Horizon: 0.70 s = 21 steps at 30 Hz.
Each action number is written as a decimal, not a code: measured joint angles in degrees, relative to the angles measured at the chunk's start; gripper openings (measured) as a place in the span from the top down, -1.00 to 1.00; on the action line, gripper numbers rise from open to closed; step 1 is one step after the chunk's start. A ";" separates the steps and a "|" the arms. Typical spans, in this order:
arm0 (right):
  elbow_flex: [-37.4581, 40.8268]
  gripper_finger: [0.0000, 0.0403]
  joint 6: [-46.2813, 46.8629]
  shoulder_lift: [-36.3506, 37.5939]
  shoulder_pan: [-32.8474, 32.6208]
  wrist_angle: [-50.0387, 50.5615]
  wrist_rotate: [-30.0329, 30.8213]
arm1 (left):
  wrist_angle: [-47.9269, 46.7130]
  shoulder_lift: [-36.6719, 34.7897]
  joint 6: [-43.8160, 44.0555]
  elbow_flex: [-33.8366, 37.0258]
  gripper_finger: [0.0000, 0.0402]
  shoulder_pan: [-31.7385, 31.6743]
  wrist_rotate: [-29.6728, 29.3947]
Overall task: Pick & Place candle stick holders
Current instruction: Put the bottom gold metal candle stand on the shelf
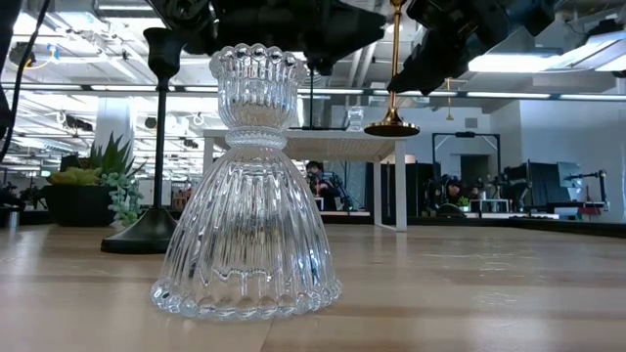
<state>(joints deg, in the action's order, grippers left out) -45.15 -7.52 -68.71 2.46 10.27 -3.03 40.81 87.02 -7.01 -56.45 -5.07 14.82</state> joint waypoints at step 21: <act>0.00 1.00 -0.40 0.00 -0.02 -1.80 0.00 | 3.17 5.27 1.51 -3.94 0.21 1.82 -4.52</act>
<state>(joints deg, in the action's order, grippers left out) -45.15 -7.92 -68.71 2.44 8.47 -3.03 43.98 92.29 -5.50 -60.39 -3.25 10.30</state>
